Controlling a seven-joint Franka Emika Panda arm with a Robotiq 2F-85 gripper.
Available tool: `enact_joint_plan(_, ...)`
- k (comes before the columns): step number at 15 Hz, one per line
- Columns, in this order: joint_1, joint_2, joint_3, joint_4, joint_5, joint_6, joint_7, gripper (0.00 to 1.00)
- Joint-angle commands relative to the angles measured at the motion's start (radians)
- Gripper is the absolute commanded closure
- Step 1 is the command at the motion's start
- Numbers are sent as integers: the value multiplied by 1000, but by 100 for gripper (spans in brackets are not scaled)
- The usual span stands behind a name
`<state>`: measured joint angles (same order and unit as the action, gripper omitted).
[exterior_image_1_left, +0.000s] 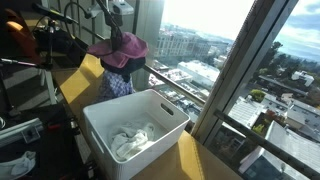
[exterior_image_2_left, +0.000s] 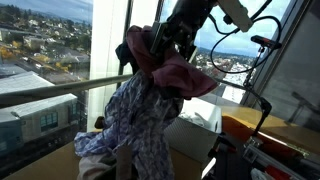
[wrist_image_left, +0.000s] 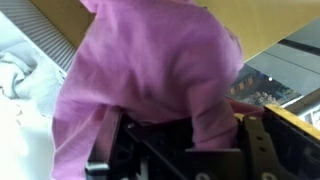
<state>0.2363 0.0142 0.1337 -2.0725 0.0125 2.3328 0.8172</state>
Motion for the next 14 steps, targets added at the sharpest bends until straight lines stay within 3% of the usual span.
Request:
enact_joint_plan(1,-57,-168,-8,-6,25,-69,-37,99)
enact_joint_plan(8,-214,-331,-81,121,18,-213,-101,99)
enact_joint_plan(14,-335,-354,-174,351,14,-379,-187,99)
